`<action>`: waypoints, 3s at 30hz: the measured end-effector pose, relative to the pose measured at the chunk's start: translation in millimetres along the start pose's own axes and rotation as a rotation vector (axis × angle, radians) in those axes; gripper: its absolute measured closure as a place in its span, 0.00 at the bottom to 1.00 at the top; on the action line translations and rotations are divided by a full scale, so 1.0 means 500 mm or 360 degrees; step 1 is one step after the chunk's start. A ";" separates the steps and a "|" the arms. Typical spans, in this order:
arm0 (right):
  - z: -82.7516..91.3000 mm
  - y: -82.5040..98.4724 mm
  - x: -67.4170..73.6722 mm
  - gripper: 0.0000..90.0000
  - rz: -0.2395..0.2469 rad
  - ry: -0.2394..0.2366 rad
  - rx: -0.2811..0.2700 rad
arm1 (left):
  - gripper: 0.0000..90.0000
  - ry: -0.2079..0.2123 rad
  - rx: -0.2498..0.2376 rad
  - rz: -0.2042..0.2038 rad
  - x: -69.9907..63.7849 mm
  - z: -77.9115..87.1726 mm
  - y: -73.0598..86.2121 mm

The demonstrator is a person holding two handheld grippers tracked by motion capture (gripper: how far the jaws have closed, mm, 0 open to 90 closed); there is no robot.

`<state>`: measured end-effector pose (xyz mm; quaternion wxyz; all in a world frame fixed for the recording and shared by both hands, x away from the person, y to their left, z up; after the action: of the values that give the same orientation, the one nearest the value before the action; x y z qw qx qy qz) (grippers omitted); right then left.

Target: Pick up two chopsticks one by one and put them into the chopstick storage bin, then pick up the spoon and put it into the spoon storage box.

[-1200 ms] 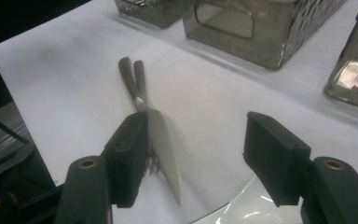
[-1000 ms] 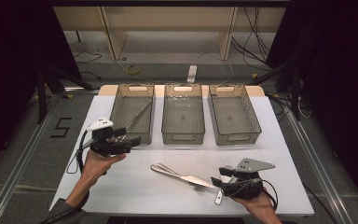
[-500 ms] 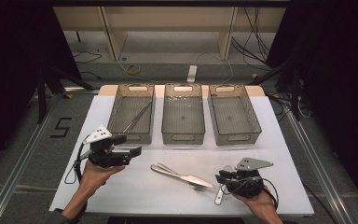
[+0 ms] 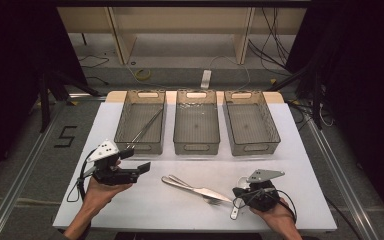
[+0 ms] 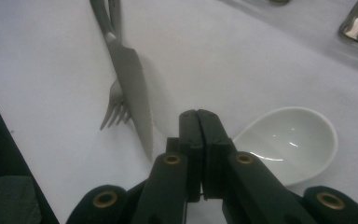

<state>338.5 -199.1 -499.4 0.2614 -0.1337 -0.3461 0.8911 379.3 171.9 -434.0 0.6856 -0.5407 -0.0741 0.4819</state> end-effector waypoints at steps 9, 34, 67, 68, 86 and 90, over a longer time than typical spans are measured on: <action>-0.020 0.009 0.008 1.00 0.0036 -0.0055 0.0114 | 0.18 -0.0009 0.0017 -0.0012 0.002 0.000 0.003; -0.006 0.035 0.016 1.00 0.0088 -0.0092 0.0313 | 0.18 -0.0015 0.0031 -0.0066 -0.009 -0.001 0.010; 0.064 0.048 -0.063 0.50 0.0064 0.0070 0.0441 | 0.18 -0.0015 0.0011 -0.0064 -0.008 -0.002 0.007; 0.061 0.048 -0.063 0.50 0.0068 0.0064 0.0451 | 0.18 -0.0016 0.0009 -0.0064 -0.007 -0.002 0.007; 0.030 0.057 -0.071 0.60 0.0087 0.0001 0.0612 | 0.17 -0.0013 -0.0008 -0.0055 -0.007 -0.002 0.005; 0.030 0.057 -0.073 0.67 0.0085 0.0012 0.0634 | 0.17 -0.0013 -0.0010 -0.0055 -0.007 -0.001 0.005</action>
<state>351.7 -245.3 -505.9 0.2602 -0.0918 -0.1583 0.9481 376.4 168.5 -434.7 0.6917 -0.5396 -0.0877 0.4720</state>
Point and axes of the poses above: each handheld gripper's, and its own axes: z roughly backward along the jaws, y roughly out of its underside, x roughly to its left, the point moved 5 cm from there along -z, roughly forward along the jaws, and after that the axes turned 15 degrees about z, right-handed, at the moved point
